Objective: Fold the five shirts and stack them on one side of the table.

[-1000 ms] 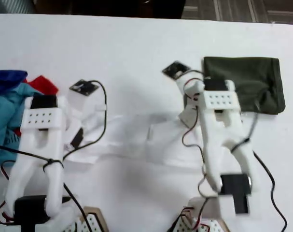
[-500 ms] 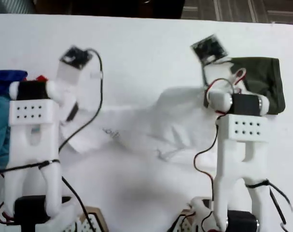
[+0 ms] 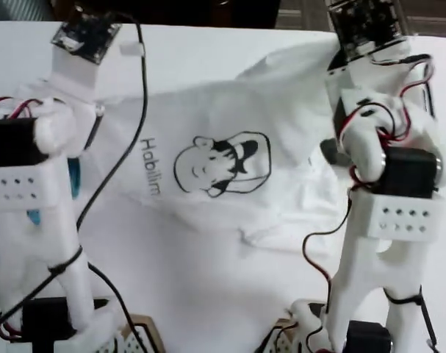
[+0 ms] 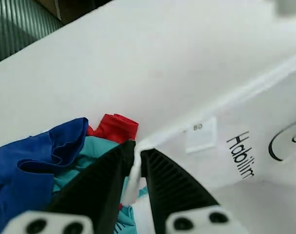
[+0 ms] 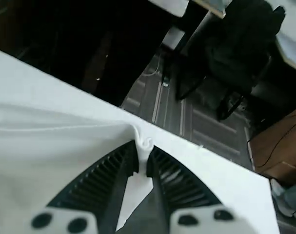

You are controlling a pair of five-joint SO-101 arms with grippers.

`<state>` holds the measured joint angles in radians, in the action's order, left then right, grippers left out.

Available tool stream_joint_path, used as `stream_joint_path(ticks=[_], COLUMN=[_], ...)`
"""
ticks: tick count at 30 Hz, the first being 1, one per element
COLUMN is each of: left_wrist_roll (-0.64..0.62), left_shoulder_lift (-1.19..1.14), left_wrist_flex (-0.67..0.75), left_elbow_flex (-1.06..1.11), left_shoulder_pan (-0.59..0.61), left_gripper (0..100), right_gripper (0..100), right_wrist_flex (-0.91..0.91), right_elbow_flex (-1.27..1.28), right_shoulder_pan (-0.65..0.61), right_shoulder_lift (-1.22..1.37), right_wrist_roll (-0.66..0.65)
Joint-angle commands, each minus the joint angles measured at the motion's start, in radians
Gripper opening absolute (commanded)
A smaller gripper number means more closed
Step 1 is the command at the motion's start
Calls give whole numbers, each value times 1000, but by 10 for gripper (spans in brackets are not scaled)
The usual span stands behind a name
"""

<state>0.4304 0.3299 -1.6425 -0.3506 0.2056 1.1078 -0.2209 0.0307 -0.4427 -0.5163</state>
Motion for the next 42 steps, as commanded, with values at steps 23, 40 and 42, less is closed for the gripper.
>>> stream_joint_path(ticks=[23, 40, 42], left_wrist_roll=[-83, -81, -86], left_shoulder_lift=[321, 555, 551], left_wrist_flex=[-135, -118, -100], left_elbow_flex=[-197, -25, 18], left_shoulder_pan=[11, 12, 12], left_gripper=[25, 25, 25], right_gripper=[19, 19, 19], right_wrist_flex=[248, 453, 404], right_elbow_flex=[-810, -1160, -1123], right_shoulder_pan=[62, 61, 61], right_shoulder_lift=[-70, -64, -62], right_wrist_roll=[87, 92, 92])
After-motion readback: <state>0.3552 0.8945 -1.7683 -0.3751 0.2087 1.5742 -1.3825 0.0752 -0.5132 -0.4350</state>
